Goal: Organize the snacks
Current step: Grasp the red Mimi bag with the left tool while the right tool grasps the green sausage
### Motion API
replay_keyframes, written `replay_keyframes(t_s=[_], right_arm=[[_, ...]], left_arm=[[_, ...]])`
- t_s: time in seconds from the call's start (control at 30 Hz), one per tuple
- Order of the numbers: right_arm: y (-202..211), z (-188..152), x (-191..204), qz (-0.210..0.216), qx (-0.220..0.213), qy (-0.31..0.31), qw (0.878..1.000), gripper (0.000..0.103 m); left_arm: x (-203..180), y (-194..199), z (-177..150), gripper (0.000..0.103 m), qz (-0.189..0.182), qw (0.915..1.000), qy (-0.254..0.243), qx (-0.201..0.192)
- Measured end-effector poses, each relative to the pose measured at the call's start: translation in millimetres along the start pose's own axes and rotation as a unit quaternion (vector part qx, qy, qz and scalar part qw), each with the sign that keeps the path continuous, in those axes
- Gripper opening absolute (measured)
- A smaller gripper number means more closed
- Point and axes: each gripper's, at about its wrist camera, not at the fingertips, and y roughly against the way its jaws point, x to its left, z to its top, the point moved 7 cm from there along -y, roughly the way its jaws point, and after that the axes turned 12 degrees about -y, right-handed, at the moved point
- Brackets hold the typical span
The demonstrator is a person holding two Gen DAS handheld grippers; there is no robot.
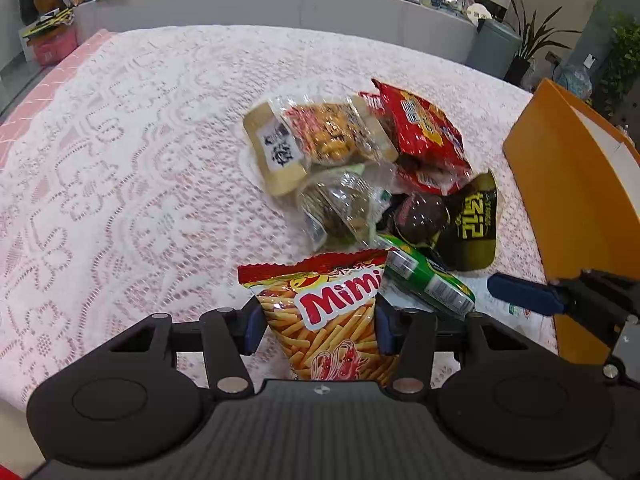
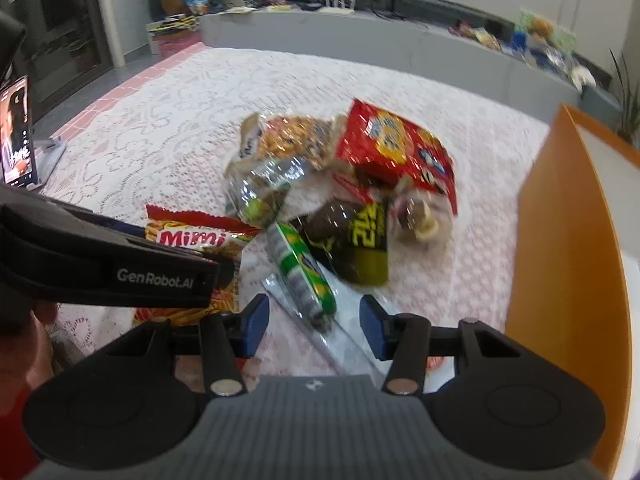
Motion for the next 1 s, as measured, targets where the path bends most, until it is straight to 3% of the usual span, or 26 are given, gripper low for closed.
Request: replay_keyframes(t_s=[0.23, 0.43, 0.7, 0.73, 0.9, 1.0], right_arm=[[-13.5, 9.6, 18.6, -0.021, -0.038, 0.098, 0.994, 0.046], [-29.2, 5.6, 17.4, -0.010, -0.012, 0.088, 0.996, 0.032], [-35.9, 1.7, 26.5, -0.007, -0.017, 0.098, 0.995, 0.030], [-35.5, 1.6, 26.4, -0.007, -0.018, 0.098, 0.995, 0.024], [-35.0, 1.3, 26.0, -0.012, -0.021, 0.100, 0.995, 0.022], [-33.6, 1.3, 25.9, -0.011, -0.024, 0.101, 0.995, 0.020]], left_arm=[[2.0, 0.7, 2.6, 0.057, -0.017, 0.9997, 0.005, -0.016], [-1.1, -5.9, 0.9, 0.056, -0.030, 0.9995, 0.007, -0.011], [3.4, -11.1, -2.6, 0.058, -0.036, 0.9991, 0.022, -0.002], [4.0, -11.6, -3.5, 0.060, -0.039, 0.9989, 0.026, 0.000], [6.7, -13.1, -5.9, 0.062, -0.046, 0.9983, 0.035, 0.006], [7.7, -10.6, -6.4, 0.056, -0.051, 0.9979, 0.040, 0.003]])
